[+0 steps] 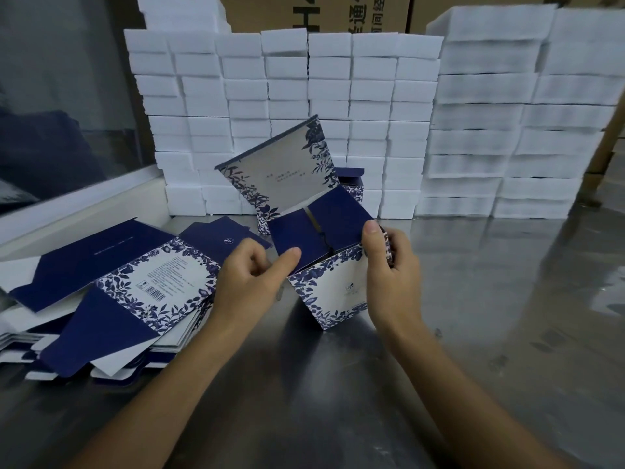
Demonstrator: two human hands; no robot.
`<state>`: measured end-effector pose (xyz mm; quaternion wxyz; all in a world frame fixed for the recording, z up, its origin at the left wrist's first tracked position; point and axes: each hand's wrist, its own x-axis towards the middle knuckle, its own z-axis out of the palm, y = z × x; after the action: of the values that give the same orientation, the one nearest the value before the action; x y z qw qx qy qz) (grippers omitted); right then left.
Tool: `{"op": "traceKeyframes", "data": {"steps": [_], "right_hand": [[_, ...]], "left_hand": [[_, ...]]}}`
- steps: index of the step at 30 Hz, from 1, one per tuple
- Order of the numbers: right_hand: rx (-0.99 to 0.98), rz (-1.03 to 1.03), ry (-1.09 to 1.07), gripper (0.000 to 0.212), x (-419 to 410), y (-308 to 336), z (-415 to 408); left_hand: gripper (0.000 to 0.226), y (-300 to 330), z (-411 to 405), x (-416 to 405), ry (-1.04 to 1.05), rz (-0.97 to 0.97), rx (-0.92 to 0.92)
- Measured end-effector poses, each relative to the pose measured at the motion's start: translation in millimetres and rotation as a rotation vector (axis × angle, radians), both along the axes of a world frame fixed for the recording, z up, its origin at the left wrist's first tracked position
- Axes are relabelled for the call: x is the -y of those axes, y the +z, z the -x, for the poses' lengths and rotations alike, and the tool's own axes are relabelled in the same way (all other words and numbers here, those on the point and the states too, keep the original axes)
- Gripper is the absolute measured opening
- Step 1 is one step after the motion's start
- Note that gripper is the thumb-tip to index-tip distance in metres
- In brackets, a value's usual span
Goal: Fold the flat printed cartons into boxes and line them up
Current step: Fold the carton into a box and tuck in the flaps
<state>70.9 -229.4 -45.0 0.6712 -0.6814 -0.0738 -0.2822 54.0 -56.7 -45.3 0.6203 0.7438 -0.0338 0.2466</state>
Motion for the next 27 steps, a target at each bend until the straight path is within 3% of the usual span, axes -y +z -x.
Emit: {"op": "traceKeyframes", "data": {"steps": [3,13,20,27], "right_hand": [[0.002,0.022,-0.005,0.06,-0.7,-0.4,1.1],[-0.024,0.141,-0.023,0.074,-1.8,-2.0,0.6],[0.026,0.136,-0.038,0.054,0.0,0.0,3.1],[0.043,0.169,-0.05,0.051,-0.8,-0.9,3.3]], "left_hand": [[0.056,0.3,0.3,-0.5,-0.121,-0.069,-0.109],[0.061,-6.7,-3.1,4.8,-0.134,0.006,-0.141],[0.066,-7.3,-6.3,-3.6,-0.071,0.146,-0.191],[0.067,-11.2,-10.1,-7.0,-0.022,0.151,-0.208]]}}
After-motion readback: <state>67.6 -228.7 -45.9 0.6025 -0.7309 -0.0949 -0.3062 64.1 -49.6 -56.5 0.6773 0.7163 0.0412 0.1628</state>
